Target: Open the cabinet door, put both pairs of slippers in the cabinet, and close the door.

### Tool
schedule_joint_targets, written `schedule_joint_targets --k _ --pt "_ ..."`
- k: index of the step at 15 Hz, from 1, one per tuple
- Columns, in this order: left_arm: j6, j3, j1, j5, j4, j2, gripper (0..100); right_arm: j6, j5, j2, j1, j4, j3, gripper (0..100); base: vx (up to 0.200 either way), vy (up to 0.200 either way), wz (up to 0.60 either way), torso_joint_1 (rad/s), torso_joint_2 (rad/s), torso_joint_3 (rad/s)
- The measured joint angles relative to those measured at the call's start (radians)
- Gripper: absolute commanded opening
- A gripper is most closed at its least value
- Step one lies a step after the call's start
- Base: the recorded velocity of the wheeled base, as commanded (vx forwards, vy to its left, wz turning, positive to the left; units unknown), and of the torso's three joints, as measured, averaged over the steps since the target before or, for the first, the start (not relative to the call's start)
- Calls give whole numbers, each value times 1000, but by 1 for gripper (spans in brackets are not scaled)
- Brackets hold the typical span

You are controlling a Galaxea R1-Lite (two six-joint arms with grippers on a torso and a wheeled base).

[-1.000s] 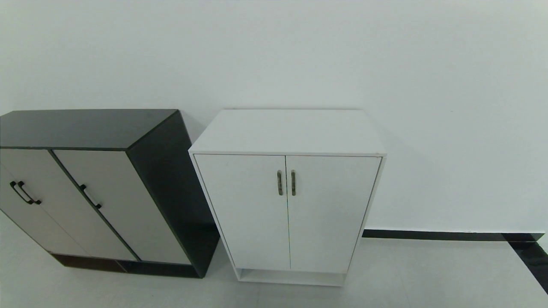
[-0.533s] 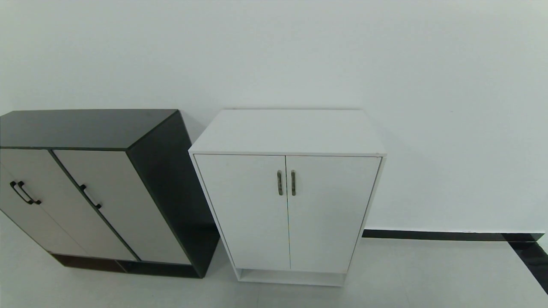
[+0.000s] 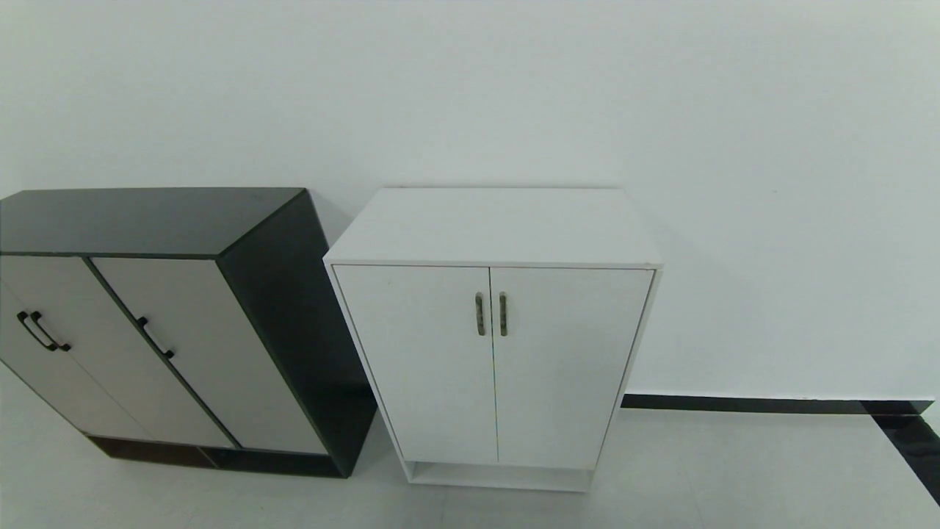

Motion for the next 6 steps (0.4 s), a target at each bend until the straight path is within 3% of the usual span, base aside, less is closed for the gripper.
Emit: schedule_joint_targets --k 6 --pt "0 0 0 0 0 0 0 -1 1 -1 0 0 1 0 0 0 0 0 0 0"
